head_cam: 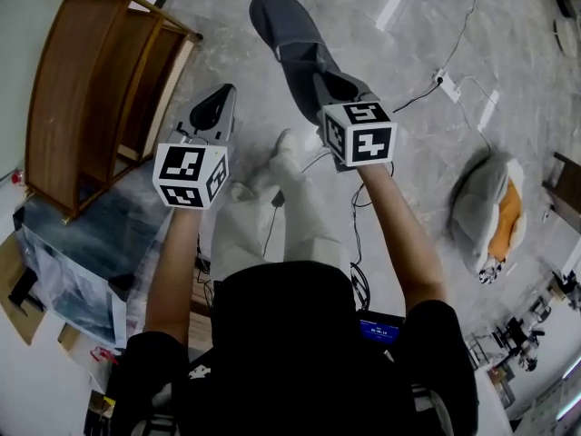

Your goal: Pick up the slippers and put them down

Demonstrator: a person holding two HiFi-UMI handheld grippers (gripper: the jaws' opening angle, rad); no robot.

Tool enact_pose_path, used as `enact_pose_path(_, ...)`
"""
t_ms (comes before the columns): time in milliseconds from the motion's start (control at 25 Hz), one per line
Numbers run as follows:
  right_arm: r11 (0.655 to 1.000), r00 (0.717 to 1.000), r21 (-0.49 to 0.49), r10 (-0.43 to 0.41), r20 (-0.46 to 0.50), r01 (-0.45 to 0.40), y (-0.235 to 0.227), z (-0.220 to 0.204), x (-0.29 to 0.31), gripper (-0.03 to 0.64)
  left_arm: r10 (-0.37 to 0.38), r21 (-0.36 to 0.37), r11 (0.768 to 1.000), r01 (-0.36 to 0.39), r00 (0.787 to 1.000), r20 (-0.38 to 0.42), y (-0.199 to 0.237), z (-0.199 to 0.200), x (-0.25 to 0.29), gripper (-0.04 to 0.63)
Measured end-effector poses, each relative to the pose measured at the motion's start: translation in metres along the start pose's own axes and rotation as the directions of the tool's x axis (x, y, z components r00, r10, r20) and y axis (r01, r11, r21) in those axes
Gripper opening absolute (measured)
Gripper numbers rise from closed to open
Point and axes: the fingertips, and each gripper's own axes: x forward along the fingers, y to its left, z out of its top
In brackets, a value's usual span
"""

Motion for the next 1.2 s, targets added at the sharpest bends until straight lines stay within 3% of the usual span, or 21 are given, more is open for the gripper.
enact_pose_path(400,0.998,1.000,0.060,0.009,-0.022,-0.007,-0.016,-0.078,0.077,0.012,-0.003,-0.004,1.000,0.003,1.000,-0.029,0.020,-0.104,0.056,0.006)
enact_pose_path(680,1.000,0.999,0.023,-0.001,-0.043,0.002,-0.026,-0.125,0.122,0.012,-0.011,-0.050,0.999,0.010,0.999,-0.030,0.034,-0.167,0.084,0.006)
enact_pose_path(1200,1.000,0.999,-0.020,-0.013,-0.038,0.012,-0.033,-0.182,0.194,0.012,-0.021,-0.034,0.999,0.021,1.000,-0.015,0.074,-0.250,0.128,0.006)
